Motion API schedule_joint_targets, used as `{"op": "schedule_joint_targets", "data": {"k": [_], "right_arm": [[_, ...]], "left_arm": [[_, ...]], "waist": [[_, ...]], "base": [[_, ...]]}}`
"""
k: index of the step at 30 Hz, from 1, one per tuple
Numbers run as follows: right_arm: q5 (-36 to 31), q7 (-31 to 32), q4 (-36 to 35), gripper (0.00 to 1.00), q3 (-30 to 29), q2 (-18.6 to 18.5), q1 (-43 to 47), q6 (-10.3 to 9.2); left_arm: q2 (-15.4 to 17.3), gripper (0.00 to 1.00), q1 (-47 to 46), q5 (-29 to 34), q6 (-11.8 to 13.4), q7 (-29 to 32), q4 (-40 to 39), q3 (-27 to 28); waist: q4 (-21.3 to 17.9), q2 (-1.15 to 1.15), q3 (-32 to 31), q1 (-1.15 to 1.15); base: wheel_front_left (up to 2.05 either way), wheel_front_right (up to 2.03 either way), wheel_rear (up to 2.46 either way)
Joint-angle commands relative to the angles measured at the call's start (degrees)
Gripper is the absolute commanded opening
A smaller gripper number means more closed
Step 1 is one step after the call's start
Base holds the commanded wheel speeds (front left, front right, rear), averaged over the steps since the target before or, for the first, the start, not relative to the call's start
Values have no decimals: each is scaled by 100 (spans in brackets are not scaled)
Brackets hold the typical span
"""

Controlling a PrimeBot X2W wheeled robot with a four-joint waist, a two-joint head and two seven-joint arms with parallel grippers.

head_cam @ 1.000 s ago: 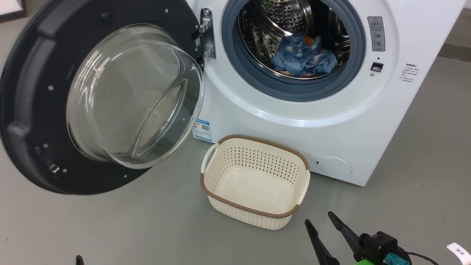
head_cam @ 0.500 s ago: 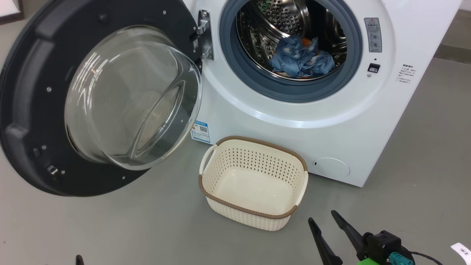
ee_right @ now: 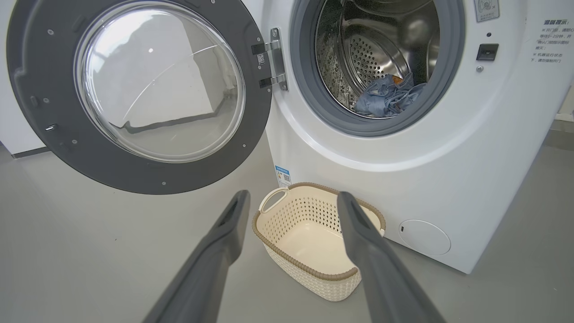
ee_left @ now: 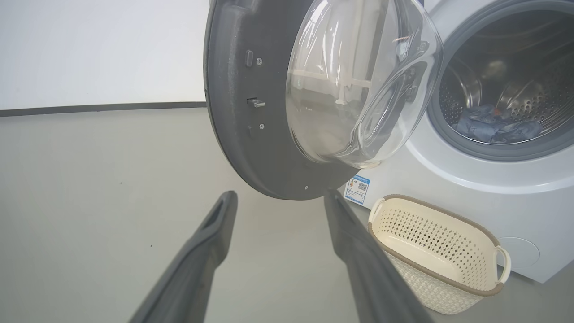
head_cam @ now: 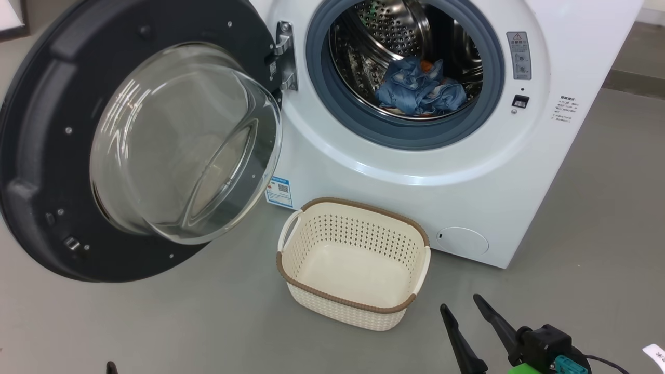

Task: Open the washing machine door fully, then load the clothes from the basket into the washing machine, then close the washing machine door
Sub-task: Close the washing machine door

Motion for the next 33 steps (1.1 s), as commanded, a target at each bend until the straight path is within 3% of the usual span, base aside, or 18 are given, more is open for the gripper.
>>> {"op": "schedule_joint_targets", "data": {"k": [1, 10, 11, 12, 23, 29, 33], "right_arm": [[-53, -28, -157, 100, 122, 0, -31, 9], [-42, -28, -155, 100, 123, 22, 6, 9], [-41, -28, -155, 100, 120, 24, 11, 9], [-39, -28, -154, 100, 117, 25, 14, 9], [-14, -28, -159, 100, 106, 30, 24, 9], [-3, -28, -160, 100, 130, 16, -10, 9], [8, -28, -158, 100, 144, 4, -36, 9]], "left_arm": [[15, 100, -82, -21, -11, -31, -105, 202], [15, 100, -81, 13, -28, -31, -97, 198], [15, 70, -80, -13, -41, -31, -88, 194], [15, 0, -77, -31, -60, -31, -76, 187], [15, 0, -200, -264, -199, -31, -47, 237], [84, 0, -579, -477, -459, -31, -225, 726], [388, 0, -961, -713, -651, -31, -217, 1151]], "waist": [[-7, 0, -13, 0], [-31, 0, -46, 0], [-33, 0, -48, 0], [-36, 0, -48, 0], [-22, 0, -23, 0], [-6, 0, 17, 0], [-12, 0, 26, 0]], "base": [[0, 0, 0], [0, 0, 0], [0, 0, 0], [0, 0, 0], [0, 0, 0], [0, 0, 0], [0, 0, 0]]}}
